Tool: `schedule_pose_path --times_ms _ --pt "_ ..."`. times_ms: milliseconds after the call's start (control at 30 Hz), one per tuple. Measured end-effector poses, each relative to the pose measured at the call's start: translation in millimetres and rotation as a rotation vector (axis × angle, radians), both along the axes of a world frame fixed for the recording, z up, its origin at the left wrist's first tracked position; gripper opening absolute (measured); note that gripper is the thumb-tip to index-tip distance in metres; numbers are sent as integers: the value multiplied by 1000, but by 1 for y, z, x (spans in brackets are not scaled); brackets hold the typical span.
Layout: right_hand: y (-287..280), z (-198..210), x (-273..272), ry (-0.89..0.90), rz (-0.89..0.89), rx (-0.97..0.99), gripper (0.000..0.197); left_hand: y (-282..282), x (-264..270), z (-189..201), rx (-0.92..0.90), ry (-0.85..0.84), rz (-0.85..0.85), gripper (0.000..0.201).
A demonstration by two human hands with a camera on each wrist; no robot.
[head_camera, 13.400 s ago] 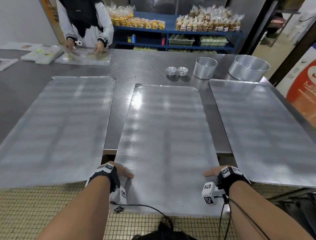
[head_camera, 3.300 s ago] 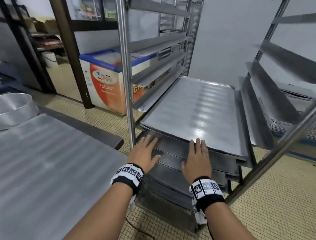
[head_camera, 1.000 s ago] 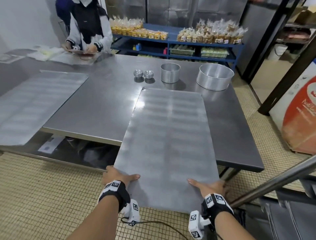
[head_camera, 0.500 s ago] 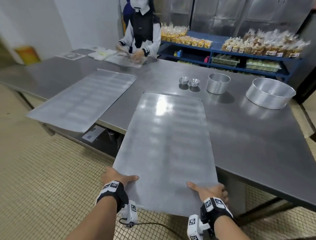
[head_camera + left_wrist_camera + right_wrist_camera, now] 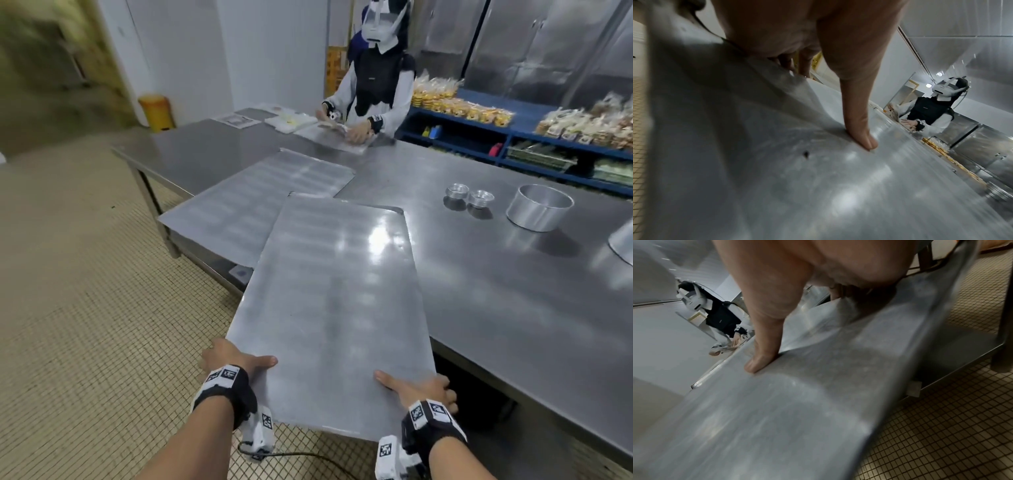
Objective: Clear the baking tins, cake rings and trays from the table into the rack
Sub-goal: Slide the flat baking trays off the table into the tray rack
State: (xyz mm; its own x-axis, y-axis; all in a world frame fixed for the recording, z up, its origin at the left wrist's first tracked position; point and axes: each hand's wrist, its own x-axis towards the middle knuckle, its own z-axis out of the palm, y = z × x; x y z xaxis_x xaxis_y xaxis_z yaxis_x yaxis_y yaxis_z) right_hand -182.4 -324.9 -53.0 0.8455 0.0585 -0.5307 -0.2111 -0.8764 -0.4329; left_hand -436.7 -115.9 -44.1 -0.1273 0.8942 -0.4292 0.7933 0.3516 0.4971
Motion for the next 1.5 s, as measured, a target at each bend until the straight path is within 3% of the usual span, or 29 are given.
schedule_pose_path --times_ms 167,567,767,1100,1300,1500 --pt "44 7 -22 -22 35 -39 132 37 -31 -12 -18 -37 44 126" --pt "131 20 -41 -32 78 -102 136 105 -58 -8 -29 -45 70 115" --pt "186 21 -43 -44 76 -141 137 159 -58 -1 -15 -28 34 111" --pt "286 27 -37 -2 46 -151 141 281 -47 -14 -29 -12 -21 125" --pt "336 30 -34 9 20 -119 142 337 -35 -5 -15 7 -62 114" --pt "374 30 -37 22 -13 -123 142 389 -29 -12 -24 63 -107 120"
